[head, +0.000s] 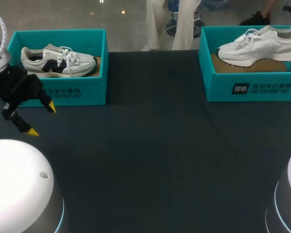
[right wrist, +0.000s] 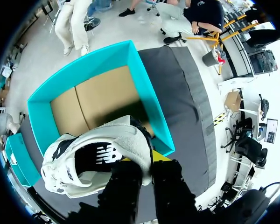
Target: Take the shoe out of the shoebox, open the shoe tongue, remove and reinsert the insole, then place the shoe into the shoebox
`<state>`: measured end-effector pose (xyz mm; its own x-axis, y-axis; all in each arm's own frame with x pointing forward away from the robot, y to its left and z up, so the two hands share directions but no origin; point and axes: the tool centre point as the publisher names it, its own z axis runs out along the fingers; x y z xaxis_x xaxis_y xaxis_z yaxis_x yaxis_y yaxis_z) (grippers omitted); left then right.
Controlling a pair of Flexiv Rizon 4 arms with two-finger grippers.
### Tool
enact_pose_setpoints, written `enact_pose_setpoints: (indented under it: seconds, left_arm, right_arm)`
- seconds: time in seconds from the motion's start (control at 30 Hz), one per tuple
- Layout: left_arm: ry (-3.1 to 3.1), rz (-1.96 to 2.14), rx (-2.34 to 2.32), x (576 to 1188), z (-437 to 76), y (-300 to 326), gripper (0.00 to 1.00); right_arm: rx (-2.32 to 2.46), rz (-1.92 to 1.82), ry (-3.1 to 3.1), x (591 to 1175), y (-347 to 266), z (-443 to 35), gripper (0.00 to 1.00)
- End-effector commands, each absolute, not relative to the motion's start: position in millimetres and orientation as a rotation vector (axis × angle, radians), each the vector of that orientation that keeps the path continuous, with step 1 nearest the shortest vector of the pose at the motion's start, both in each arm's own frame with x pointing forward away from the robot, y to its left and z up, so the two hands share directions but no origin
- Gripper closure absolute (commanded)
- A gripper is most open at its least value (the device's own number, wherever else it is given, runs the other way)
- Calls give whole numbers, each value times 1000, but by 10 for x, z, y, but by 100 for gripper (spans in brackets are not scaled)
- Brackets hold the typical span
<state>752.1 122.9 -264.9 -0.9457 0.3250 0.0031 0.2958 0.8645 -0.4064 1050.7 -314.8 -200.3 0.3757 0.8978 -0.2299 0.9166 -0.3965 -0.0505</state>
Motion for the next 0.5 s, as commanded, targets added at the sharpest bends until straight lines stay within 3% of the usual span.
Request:
enact_pose_setpoints:
  seconds: [0.03,0.5]
  left_arm:
    - [-2964,627,-495,7516,-2649,1234,0]
    - [-2964,627,-495,7516,-2649,1234,0]
  right_arm:
    - [2553,-343,1675,10598,-3185,-2122,100]
    - [2594,-349,1647,10605,-3327,-2411,100]
